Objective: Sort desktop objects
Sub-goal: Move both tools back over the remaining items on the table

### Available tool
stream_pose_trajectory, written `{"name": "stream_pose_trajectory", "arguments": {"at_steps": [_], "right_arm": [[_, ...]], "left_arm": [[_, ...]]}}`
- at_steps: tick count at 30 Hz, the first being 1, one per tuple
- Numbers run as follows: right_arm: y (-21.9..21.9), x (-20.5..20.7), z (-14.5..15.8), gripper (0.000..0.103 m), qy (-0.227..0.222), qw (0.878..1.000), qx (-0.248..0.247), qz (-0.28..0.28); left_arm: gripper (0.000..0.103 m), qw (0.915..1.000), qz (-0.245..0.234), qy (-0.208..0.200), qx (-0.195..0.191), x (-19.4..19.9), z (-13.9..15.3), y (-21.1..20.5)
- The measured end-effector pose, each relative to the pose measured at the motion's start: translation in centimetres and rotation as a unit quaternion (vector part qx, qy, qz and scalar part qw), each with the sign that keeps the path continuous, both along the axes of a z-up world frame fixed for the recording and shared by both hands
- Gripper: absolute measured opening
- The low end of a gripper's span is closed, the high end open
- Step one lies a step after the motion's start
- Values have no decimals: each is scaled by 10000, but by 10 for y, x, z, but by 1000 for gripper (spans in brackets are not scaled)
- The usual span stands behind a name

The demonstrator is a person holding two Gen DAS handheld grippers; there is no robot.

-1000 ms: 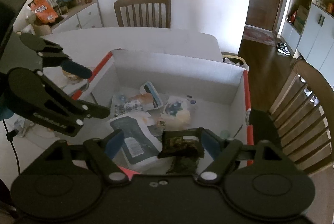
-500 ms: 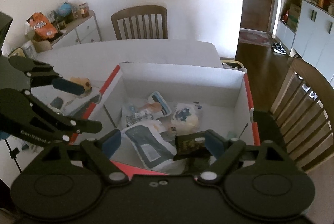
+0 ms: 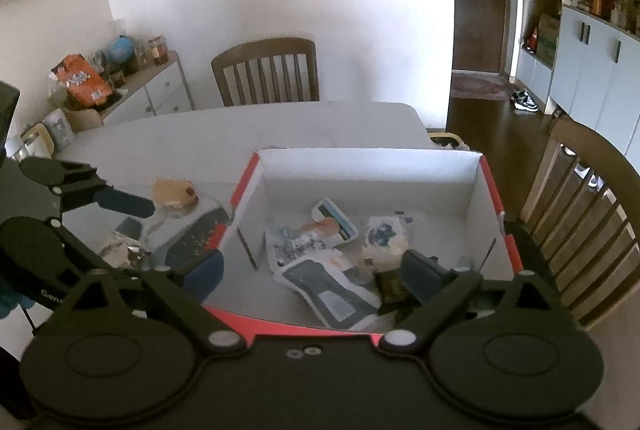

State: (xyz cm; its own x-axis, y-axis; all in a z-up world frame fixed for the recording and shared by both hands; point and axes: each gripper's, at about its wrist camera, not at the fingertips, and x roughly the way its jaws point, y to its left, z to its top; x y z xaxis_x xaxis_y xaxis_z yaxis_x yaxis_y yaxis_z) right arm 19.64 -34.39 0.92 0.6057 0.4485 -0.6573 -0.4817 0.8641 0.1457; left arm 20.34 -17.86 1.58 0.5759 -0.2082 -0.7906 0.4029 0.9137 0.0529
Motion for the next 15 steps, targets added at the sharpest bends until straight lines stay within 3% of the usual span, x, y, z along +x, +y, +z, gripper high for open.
{"name": "stream_pose_trajectory", "arguments": {"at_steps": [15], "right_arm": [[44, -43, 11, 97, -107, 9997, 58, -214]], "left_arm": [[98, 9989, 205, -304, -302, -53, 17, 59]]}}
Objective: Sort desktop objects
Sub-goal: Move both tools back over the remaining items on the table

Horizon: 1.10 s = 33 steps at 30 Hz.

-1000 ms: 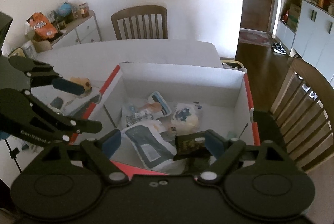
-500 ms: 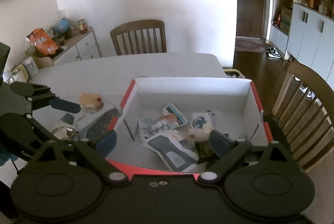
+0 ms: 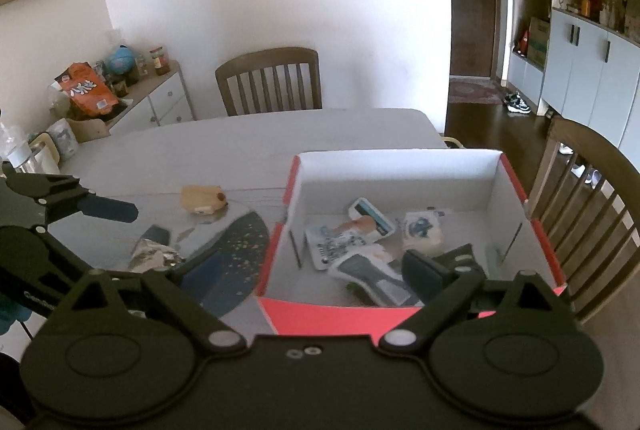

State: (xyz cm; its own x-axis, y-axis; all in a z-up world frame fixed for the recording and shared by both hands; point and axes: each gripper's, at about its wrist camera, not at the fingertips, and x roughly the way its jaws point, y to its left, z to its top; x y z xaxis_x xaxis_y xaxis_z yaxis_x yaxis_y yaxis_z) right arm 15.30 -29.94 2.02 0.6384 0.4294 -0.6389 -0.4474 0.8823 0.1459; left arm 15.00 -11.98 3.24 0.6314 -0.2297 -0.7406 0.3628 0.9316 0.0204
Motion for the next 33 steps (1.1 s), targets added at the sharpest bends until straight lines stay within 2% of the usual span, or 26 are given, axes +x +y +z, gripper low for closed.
{"name": "stream_pose_trajectory", "arguments": {"at_steps": [12, 22, 27, 33], "right_arm": [[40, -28, 1, 97, -24, 9999, 65, -103], [76, -45, -4, 97, -66, 10000, 25, -51], [94, -54, -9, 97, -75, 10000, -14, 36], [114, -60, -20, 97, 30, 10000, -22, 92]], "left_arm": [[98, 9996, 180, -122, -160, -35, -1, 48], [98, 9985, 281, -404, -233, -63, -5, 92], [98, 9982, 279, -495, -184, -77, -15, 110], [98, 9987, 287, -378, -175, -88, -32, 129]]}}
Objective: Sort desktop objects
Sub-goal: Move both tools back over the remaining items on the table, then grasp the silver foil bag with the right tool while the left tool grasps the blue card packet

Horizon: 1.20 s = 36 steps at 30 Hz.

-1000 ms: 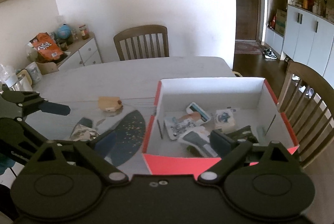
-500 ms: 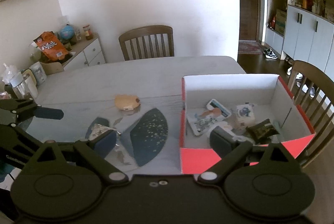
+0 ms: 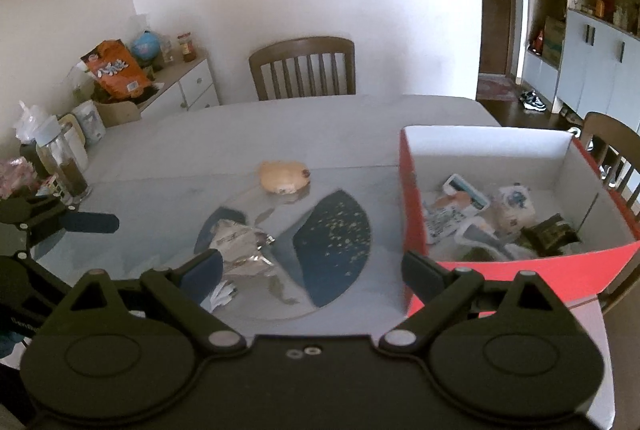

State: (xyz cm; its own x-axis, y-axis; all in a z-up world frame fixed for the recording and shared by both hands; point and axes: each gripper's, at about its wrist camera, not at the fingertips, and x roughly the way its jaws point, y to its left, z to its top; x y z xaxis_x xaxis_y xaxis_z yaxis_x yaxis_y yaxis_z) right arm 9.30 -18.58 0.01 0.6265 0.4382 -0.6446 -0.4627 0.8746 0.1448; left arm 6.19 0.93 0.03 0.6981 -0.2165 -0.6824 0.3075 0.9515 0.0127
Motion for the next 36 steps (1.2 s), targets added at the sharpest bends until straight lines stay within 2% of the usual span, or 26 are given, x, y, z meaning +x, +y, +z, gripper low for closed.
{"name": "stream_pose_trajectory", "arguments": {"at_steps": [10, 18, 27, 36], "right_arm": [[26, -6, -9, 97, 63, 9998, -121, 123], [42, -10, -22, 97, 194, 9995, -194, 147], [68, -5, -30, 96, 184, 9993, -228, 233], [92, 12, -43, 96, 236, 9988, -287, 310]], "left_arm": [[98, 9997, 2, 246, -85, -5, -30, 24], [97, 9992, -25, 395, 43, -4, -61, 38], [97, 9986, -190, 471, 109, 3, -81, 48], [88, 9971, -429, 626, 93, 16, -99, 53]]}}
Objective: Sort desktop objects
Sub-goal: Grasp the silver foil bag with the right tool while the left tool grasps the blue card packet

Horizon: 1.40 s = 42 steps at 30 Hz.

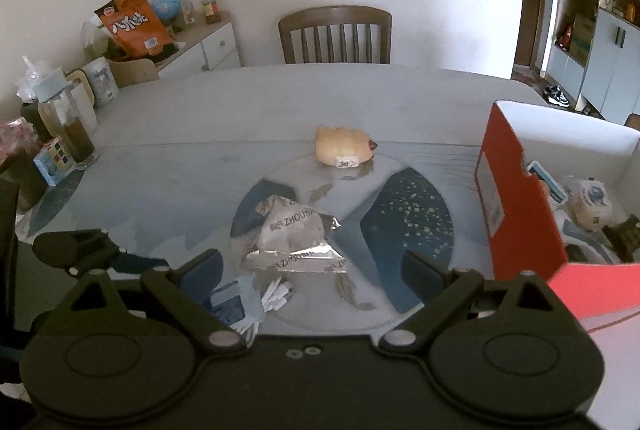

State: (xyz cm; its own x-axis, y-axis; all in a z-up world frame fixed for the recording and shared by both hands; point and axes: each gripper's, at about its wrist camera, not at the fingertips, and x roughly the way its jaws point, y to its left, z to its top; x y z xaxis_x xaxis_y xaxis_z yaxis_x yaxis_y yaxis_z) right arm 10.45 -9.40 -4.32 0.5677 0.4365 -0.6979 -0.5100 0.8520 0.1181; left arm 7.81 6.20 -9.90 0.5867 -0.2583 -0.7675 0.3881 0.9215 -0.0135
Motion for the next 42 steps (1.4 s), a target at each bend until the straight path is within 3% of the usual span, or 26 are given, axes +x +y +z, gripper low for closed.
{"name": "stream_pose_trajectory", "arguments": {"at_steps": [14, 25, 34, 42], "right_arm": [[39, 37, -31, 96, 236, 9996, -127, 69], [69, 71, -54, 93, 691, 9962, -453, -261], [76, 87, -70, 82, 1064, 9913, -668, -397], [77, 87, -69, 70, 1100, 9909, -694, -347]], "left_arm": [[72, 9996, -256, 59, -123, 5, -13, 3], [63, 9992, -361, 66, -175, 10, -19, 4], [53, 9988, -454, -1, -192, 11, -20, 2], [43, 9987, -466, 6, -211, 11, -18, 1]]}}
